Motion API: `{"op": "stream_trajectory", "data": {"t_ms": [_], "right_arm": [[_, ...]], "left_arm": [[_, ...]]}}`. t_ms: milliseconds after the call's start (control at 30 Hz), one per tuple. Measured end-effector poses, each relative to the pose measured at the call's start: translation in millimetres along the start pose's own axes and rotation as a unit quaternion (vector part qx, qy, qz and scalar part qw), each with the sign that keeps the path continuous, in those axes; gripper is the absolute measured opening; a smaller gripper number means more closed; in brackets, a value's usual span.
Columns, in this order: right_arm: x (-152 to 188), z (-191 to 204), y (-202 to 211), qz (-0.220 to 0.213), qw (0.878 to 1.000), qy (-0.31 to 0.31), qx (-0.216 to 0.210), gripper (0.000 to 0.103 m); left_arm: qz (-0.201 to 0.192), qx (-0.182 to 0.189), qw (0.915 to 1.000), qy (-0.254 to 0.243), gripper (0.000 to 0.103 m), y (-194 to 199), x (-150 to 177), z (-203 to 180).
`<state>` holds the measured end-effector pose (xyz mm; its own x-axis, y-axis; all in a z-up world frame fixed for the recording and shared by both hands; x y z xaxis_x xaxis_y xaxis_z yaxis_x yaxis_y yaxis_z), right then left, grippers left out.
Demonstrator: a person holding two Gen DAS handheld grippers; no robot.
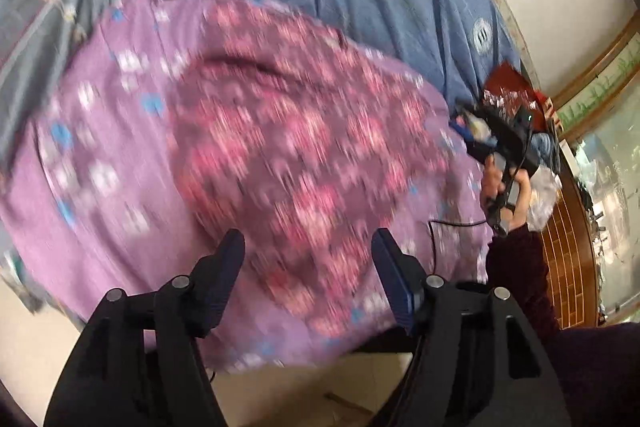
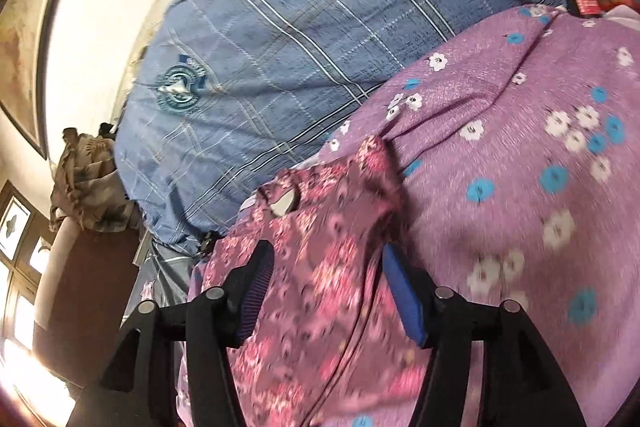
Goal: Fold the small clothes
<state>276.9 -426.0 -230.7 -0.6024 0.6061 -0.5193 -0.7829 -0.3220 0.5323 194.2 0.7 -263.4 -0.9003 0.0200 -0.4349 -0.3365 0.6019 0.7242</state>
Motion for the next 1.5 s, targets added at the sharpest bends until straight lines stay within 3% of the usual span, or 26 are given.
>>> {"op": "stream_trajectory", "data": {"t_ms": [200,300,400,533,667,833,1000,1100,1167,1400,1433,1467,1500], "right_arm": [[24.2,2.8,16.0,-0.016,1.000,0.003,0.004,0.062],[32.8,4.5,18.7,-0.013,1.000,-0.003,-0.012,0.062],[36.0,7.1,11.2,-0.003,1.000,0.017,-0.002,0.062],[33.8,6.6,0.9,0.003,1.000,0.021,-0.005,0.062],[35.6,24.4,-2.7,-0.013,0.995,0.087,0.038,0.062],[56.6,66.9,1.2,-0.039,0.969,0.223,0.103,0.061],[65.3,81.5,5.6,-0.054,0.944,0.280,0.166,0.061],[62.2,80.6,10.7,-0.067,0.934,0.291,0.197,0.060],[59.3,75.7,14.2,-0.069,0.933,0.285,0.209,0.060],[51.9,53.2,15.4,-0.054,0.934,0.264,0.233,0.060],[52.3,51.0,14.6,-0.050,0.935,0.263,0.233,0.060],[52.8,49.3,13.7,-0.048,0.935,0.262,0.233,0.060],[53.8,47.8,12.9,-0.045,0.935,0.261,0.234,0.060]], "left_arm": [[0.032,0.010,0.9947,0.098,0.065,-43.5,40.9,1.0],[0.038,0.018,0.9914,0.124,0.065,-60.1,48.3,-0.7],[0.043,0.030,0.9876,0.148,0.060,-73.5,50.8,-1.1],[0.048,0.034,0.9877,0.145,0.051,-83.0,48.6,-5.0],[0.058,0.041,0.9873,0.143,0.045,-85.3,54.6,-9.2],[0.057,0.010,0.9890,0.136,0.046,-82.7,64.8,-13.4],[0.060,-0.030,0.9894,0.129,0.047,-79.2,74.5,-18.6],[0.060,-0.041,0.9901,0.120,0.052,-76.7,79.8,-22.1],[0.062,-0.045,0.9908,0.112,0.056,-84.1,78.4,-25.8],[0.065,-0.046,0.9913,0.105,0.055,-102.7,72.8,-30.8],[0.061,-0.048,0.9920,0.100,0.045,-104.4,70.3,-33.8],[0.057,-0.050,0.9928,0.093,0.027,-104.4,67.8,-35.6],[0.056,-0.056,0.9933,0.084,0.021,-104.1,65.3,-36.4]]}}
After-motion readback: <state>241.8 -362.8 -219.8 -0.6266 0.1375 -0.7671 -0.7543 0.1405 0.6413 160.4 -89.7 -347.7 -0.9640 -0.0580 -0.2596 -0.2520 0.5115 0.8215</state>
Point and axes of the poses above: each gripper's, at about its wrist camera, not at the fingertips, and y roughly against the way its jaws point, z to its left, x to its underside, the point moved 7 cm from there along -y, roughly the way its jaws point
